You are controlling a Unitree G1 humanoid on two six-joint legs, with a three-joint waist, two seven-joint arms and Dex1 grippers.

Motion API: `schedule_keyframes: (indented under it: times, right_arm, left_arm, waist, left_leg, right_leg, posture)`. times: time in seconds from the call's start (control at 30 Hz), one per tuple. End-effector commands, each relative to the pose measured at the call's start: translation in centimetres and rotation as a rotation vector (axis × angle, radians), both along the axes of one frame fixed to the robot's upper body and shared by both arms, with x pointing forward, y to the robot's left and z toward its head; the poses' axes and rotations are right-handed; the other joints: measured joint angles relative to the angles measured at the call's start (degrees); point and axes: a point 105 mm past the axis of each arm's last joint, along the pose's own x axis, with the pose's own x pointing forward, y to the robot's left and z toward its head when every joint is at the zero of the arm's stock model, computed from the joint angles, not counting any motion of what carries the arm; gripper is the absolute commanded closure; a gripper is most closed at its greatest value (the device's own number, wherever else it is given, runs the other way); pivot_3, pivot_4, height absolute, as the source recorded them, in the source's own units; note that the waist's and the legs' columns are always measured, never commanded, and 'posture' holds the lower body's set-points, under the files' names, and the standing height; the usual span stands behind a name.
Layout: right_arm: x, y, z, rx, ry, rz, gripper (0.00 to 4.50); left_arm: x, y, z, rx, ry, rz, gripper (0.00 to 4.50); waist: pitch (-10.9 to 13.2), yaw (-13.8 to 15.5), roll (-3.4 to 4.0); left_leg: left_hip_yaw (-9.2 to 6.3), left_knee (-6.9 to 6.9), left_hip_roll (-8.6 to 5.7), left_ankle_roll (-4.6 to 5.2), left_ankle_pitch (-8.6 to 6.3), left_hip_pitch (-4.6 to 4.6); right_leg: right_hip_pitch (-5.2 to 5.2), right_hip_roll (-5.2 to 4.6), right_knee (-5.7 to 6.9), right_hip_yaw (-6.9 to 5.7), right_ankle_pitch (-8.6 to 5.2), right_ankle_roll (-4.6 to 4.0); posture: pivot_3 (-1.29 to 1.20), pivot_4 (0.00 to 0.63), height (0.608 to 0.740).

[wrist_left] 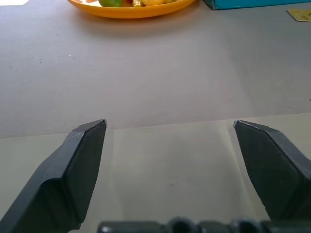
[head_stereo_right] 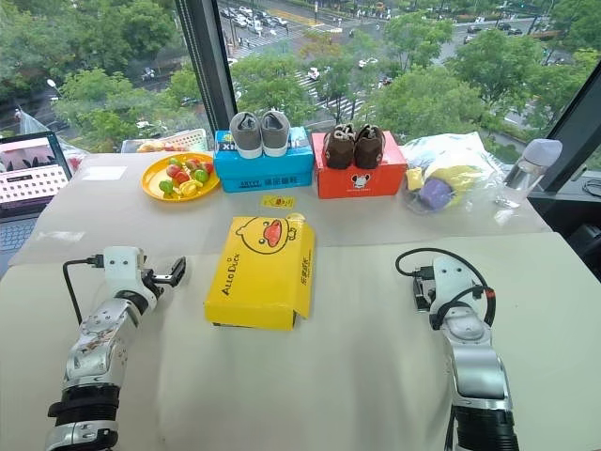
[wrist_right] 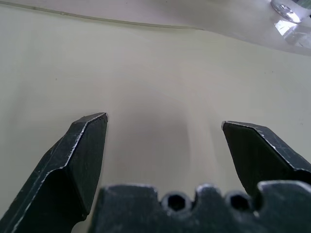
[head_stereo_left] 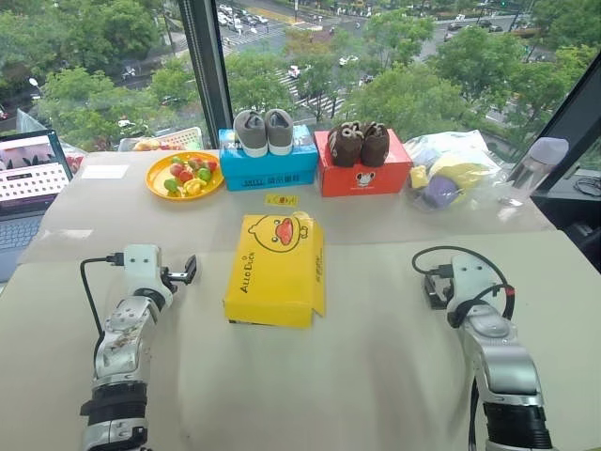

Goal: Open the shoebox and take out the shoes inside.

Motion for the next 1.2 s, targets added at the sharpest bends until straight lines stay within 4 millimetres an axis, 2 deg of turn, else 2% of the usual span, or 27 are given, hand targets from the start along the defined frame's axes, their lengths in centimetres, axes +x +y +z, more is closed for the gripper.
schedule_keyframes:
  times: [0.03,0.1,0.2,0.33,0.4,0.5,0.63,0.7,0.73,0.8,0.9,0.93,1.0,1.03,1.13,1.17,1.2]
  right_arm:
    - [-0.3,-0.6,0.6,-0.02,-0.022,-0.025,0.1]
    - [0.0,-0.3,0.7,-0.022,-0.025,-0.012,0.1]
    - [0.3,-0.3,1.1,-0.034,-0.026,0.008,0.1]
    - [1.1,0.1,2.2,-0.058,-0.026,0.1,0.1]
    - [1.7,0.8,3.4,-0.07,-0.028,0.197,0.1]
    - [2.2,1.7,4.6,-0.056,-0.036,0.296,0.1]
    - [2.2,4.7,5.9,-0.017,-0.01,0.511,0.1]
    - [2.2,5.3,6.2,-0.009,0.001,0.562,0.1]
    - [1.9,6.2,6.3,-0.007,0.021,0.637,0.1]
    - [0.1,9.2,5.8,-0.027,0.111,0.893,0.1]
    - [-1.8,11.2,5.6,-0.035,0.177,1.1,0.1]
    - [-2.0,11.9,5.8,-0.038,0.177,1.158,0.49]
    - [-2.5,13.3,6.1,-0.056,0.176,1.269,0.76]
    - [-2.7,14.0,6.0,-0.067,0.179,1.314,1.29]
    - [-2.5,15.8,5.5,-0.108,0.197,1.406,1.97]
    - [-2.3,16.4,5.0,-0.129,0.21,1.424,2.53]
    - [-2.0,16.8,4.4,-0.153,0.223,1.435,2.73]
  left_arm:
    - [0.0,0.4,0.7,0.001,-0.025,-0.028,0.0]
    - [-0.5,-0.4,1.5,0.015,-0.032,-0.176,0.0]
    - [-2.3,-0.8,3.0,0.082,-0.03,-0.401,0.0]
    - [-6.0,-0.2,5.2,0.189,0.088,-0.68,0.0]
    - [-9.2,-0.2,6.7,0.23,0.193,-0.86,0.0]
    - [-11.6,-0.1,8.0,0.234,0.261,-0.984,0.0]
    - [-11.7,0.9,8.5,0.245,0.242,-0.965,0.0]
    - [-11.6,0.8,8.7,0.246,0.224,-0.964,0.0]
    - [-11.4,0.7,8.8,0.24,0.195,-0.957,0.0]
    - [-11.1,0.6,8.9,0.223,0.147,-0.94,0.0]
    - [-11.1,0.5,8.8,0.201,0.136,-0.944,0.0]
    - [-11.2,0.5,8.9,0.182,0.136,-0.95,0.0]
    - [-11.5,0.6,9.0,0.157,0.146,-0.964,0.0]
    - [-11.6,0.8,8.8,0.162,0.162,-0.965,0.0]
    - [-12.1,1.2,8.0,0.191,0.22,-0.981,0.0]
    - [-12.2,1.3,7.8,0.196,0.23,-0.983,0.0]
    - [-12.2,1.4,7.7,0.201,0.234,-0.982,0.0]
  waist:
    - [0.0,0.0,0.0]
    - [0.0,-0.1,0.0]
    - [0.0,-0.5,0.0]
    - [0.1,-1.0,-0.01]
    - [0.1,-1.1,0.08]
    - [0.3,-1.2,0.18]
    - [0.5,-0.7,0.4]
    - [0.5,-0.6,0.37]
    - [0.5,-0.6,0.37]
    - [0.5,-0.6,0.41]
    - [0.7,-0.7,0.27]
    - [0.7,-0.9,0.2]
    - [0.8,-1.1,0.19]
    - [0.8,-1.1,0.18]
    - [0.8,-0.9,0.18]
    - [0.8,-0.9,0.16]
    - [0.9,-0.9,0.16]
  left_leg:
    - [0.0,0.0,0.0,0.0,0.0,0.0]
    - [0.01,0.0,0.0,0.0,0.0,0.01]
    - [0.01,-0.01,0.04,-0.02,0.01,-0.02]
    - [0.03,0.01,0.07,-0.03,0.02,-0.11]
    - [0.04,0.01,0.09,-0.03,0.01,-0.12]
    - [0.12,0.02,0.12,-0.01,0.0,-0.15]
    - [0.16,0.02,0.14,0.13,-0.09,-0.13]
    - [0.13,0.02,0.17,0.21,-0.13,-0.14]
    - [0.11,0.02,0.19,0.21,-0.13,-0.15]
    - [0.12,0.04,0.17,0.19,-0.12,-0.15]
    - [0.15,0.07,0.13,0.27,-0.16,-0.15]
    - [0.12,0.07,0.16,0.26,-0.16,-0.15]
    - [0.16,0.07,0.15,0.24,-0.15,-0.15]
    - [0.18,0.08,0.15,0.22,-0.14,-0.15]
    - [0.18,0.08,0.16,0.21,-0.13,-0.15]
    - [0.17,0.08,0.17,0.18,-0.11,-0.15]
    - [0.18,0.08,0.17,0.07,-0.05,-0.14]
  right_leg:
    - [0.0,0.0,0.0,0.0,0.0,0.0]
    - [0.0,0.0,0.0,0.0,0.0,0.0]
    - [-0.05,0.04,0.01,-0.03,-0.01,-0.01]
    - [-0.16,0.07,0.0,0.0,-0.03,-0.01]
    - [-0.18,0.07,-0.04,0.01,-0.03,0.0]
    - [-0.25,0.09,-0.05,0.1,-0.06,0.03]
    - [-0.27,0.11,-0.01,0.09,-0.1,0.04]
    - [-0.27,0.16,0.02,0.04,-0.09,0.01]
    - [-0.26,0.18,0.02,0.01,-0.09,0.0]
    - [-0.23,0.15,0.0,0.03,-0.08,0.0]
    - [-0.19,0.11,-0.06,0.06,-0.07,0.03]
    - [-0.19,0.14,-0.06,0.02,-0.08,0.02]
    - [-0.22,0.15,-0.06,0.07,-0.07,0.03]
    - [-0.24,0.14,-0.05,0.09,-0.07,0.03]
    - [-0.25,0.15,-0.04,0.08,-0.07,0.03]
    - [-0.26,0.15,-0.03,0.05,-0.07,0.02]
    - [-0.23,0.15,-0.03,0.04,-0.07,0.02]
  posture:
    - [0.0,0.15,0.731]
    - [0.0,0.15,0.731]
    - [0.0,0.15,0.731]
    - [0.0,0.15,0.731]
    - [0.0,0.15,0.731]
    - [0.0,0.15,0.731]
    - [0.0,0.15,0.731]
    - [0.0,0.15,0.731]
    - [0.0,0.15,0.731]
    - [0.0,0.15,0.731]
    - [0.0,0.15,0.731]
    - [0.0,0.15,0.731]
    - [0.0,0.15,0.731]
    - [0.0,0.15,0.731]
    - [0.0,0.15,0.731]
    - [0.0,0.15,0.731]
    - [0.0,0.15,0.731]
